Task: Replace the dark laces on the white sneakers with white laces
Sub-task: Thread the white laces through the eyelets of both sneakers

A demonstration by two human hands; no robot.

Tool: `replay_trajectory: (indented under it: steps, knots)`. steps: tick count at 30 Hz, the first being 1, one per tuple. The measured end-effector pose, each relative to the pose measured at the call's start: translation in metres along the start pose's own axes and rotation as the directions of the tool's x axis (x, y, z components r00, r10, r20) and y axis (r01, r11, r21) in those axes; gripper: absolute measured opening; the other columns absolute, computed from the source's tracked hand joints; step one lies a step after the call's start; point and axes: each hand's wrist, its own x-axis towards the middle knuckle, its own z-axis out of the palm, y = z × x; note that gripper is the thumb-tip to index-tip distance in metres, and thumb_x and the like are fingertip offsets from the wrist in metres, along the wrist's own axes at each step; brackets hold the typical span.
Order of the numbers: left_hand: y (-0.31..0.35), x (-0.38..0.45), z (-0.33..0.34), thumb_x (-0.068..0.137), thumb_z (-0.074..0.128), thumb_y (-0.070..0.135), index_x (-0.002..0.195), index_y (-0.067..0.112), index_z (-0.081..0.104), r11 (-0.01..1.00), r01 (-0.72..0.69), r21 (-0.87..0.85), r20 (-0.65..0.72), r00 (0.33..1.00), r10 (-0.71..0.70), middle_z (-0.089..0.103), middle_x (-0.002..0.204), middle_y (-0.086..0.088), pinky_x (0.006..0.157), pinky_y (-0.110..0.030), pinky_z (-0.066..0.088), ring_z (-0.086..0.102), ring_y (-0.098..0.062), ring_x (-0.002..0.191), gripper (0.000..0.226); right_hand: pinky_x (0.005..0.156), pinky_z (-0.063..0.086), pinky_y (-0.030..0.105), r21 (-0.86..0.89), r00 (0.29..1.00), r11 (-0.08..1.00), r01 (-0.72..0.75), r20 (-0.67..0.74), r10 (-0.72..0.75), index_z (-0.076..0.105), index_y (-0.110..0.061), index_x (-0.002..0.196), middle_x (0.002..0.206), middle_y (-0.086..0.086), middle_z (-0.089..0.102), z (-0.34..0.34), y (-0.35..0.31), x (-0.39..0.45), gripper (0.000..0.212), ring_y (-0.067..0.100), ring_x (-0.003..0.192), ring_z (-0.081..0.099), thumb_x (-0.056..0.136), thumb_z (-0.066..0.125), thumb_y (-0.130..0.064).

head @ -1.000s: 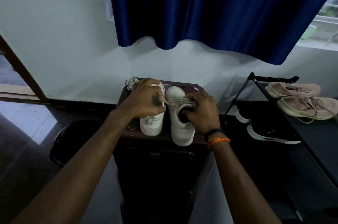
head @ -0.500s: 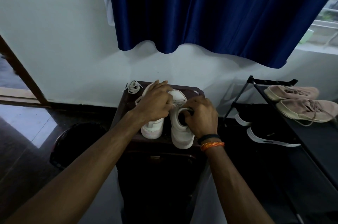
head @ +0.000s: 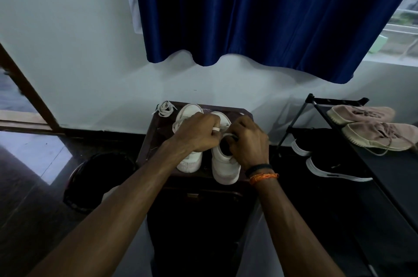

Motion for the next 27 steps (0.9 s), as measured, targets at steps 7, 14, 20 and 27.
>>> replay_trajectory:
  steps: [7,14,20,27]
  knots:
    - [0.016,0.003,-0.016,0.089,0.054,0.012,0.079,0.008,0.069,0.995,0.040,-0.093,0.152,0.988,-0.025,0.069,0.077,-0.002,0.068,-0.042,0.057,0.066,-0.024,0.081,0.019,0.052,0.041,0.030,0.011,0.999,0.999,-0.040,0.007,0.040,0.064,-0.012,0.079,0.092,0.003,0.062,0.001,0.000,0.002,0.008,0.030,0.066,0.061,0.081,0.070,-0.016]
    - [0.028,0.000,-0.015,0.092,0.054,0.005,0.088,0.006,0.074,0.952,0.170,-0.254,0.247,0.963,-0.106,0.073,0.074,-0.004,0.072,-0.043,0.064,0.073,-0.022,0.067,0.020,0.061,0.050,0.033,0.136,0.997,0.988,-0.070,0.038,0.066,0.070,-0.014,0.091,0.099,0.004,0.066,-0.003,0.007,0.008,0.016,0.029,0.079,0.066,0.077,0.073,-0.009]
    - [0.036,0.004,-0.021,0.096,0.059,0.001,0.091,-0.003,0.072,0.762,0.302,-0.573,0.227,0.952,-0.206,0.072,0.079,-0.019,0.063,-0.038,0.064,0.074,-0.024,0.064,0.014,0.063,0.050,0.026,0.483,0.933,0.821,-0.304,-0.023,0.358,0.074,-0.020,0.081,0.084,-0.004,0.070,-0.027,-0.012,0.000,0.019,0.013,0.072,0.065,0.074,0.063,-0.007]
    - [0.040,0.016,-0.022,0.083,0.077,0.001,0.108,0.005,0.056,0.533,0.297,-0.792,0.137,0.938,-0.319,0.076,0.086,-0.014,0.079,-0.045,0.063,0.077,-0.027,0.081,0.033,0.063,0.060,0.032,0.747,0.727,-0.026,-0.664,0.653,0.213,0.067,-0.002,0.114,0.102,0.025,0.073,-0.059,-0.031,0.000,0.022,0.029,0.075,0.071,0.094,0.059,-0.004]
